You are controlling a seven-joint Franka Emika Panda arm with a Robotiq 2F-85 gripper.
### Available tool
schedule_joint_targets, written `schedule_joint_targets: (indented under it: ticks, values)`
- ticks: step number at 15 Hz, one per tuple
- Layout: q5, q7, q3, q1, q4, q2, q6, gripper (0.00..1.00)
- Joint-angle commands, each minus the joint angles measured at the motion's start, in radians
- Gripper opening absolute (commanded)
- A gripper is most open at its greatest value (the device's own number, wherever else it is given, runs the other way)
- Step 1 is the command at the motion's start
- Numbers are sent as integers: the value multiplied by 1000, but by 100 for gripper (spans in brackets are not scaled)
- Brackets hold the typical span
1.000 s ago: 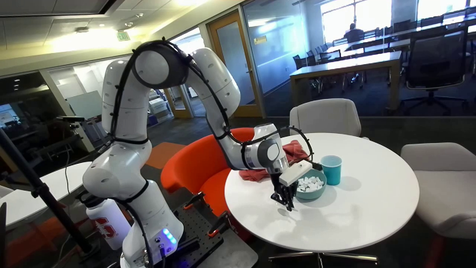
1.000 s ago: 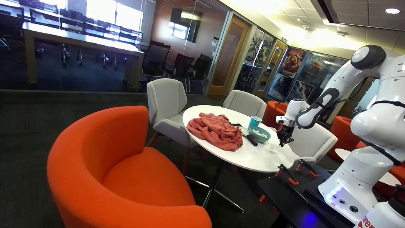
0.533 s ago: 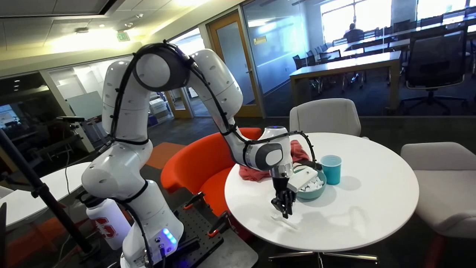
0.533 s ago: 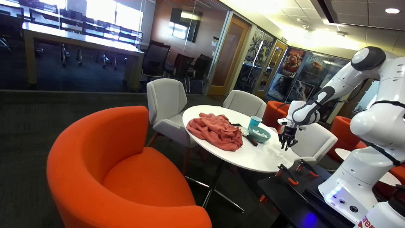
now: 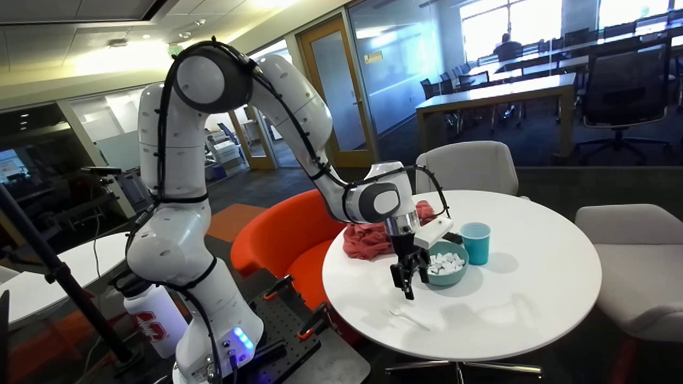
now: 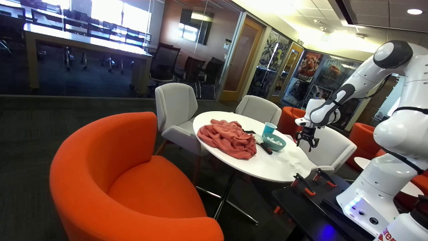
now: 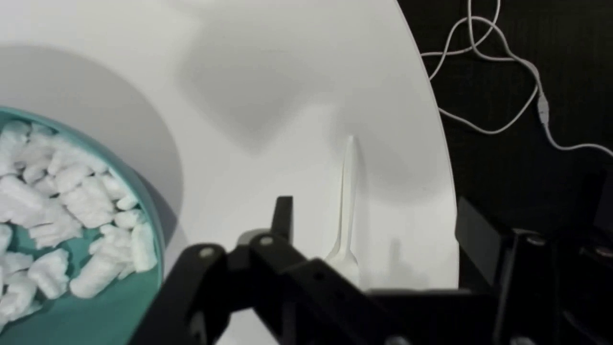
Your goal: Use the spoon to stir the contents of the bowl
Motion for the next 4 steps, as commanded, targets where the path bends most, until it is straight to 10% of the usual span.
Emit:
schedule_joint_targets:
  ticks: [1, 4]
  values:
    - [-10, -32, -78, 88, -68, -96, 4, 100]
    - [19, -31, -103, 116, -32, -54, 3, 100]
